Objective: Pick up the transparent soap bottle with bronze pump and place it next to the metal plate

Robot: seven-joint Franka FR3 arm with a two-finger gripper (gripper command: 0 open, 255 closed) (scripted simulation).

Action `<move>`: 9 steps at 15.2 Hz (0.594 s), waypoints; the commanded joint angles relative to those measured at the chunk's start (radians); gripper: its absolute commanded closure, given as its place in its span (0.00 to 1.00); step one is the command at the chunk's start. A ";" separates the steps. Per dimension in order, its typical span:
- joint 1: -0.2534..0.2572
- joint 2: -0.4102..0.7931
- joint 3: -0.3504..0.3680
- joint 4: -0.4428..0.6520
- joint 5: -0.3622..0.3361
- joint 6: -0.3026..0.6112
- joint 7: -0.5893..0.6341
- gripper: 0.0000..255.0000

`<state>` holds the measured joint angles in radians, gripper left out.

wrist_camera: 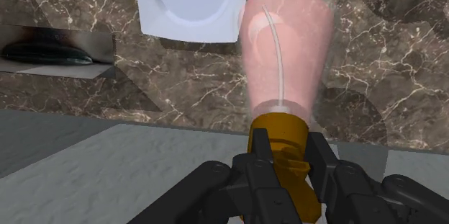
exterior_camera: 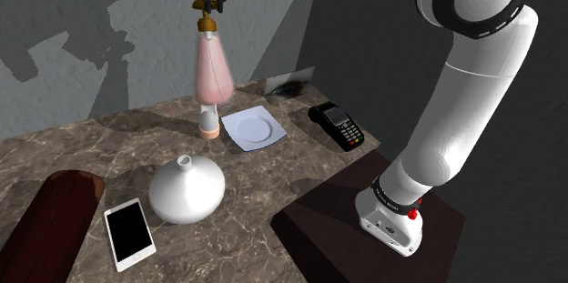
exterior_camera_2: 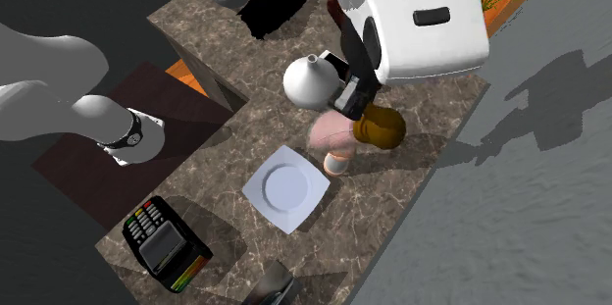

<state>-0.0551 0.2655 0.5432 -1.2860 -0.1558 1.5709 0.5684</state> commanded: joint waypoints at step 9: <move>-0.103 0.117 -0.069 0.176 -0.025 -0.057 -0.200 1.00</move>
<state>-0.1490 0.3678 0.4801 -1.1232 -0.1770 1.5121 0.3868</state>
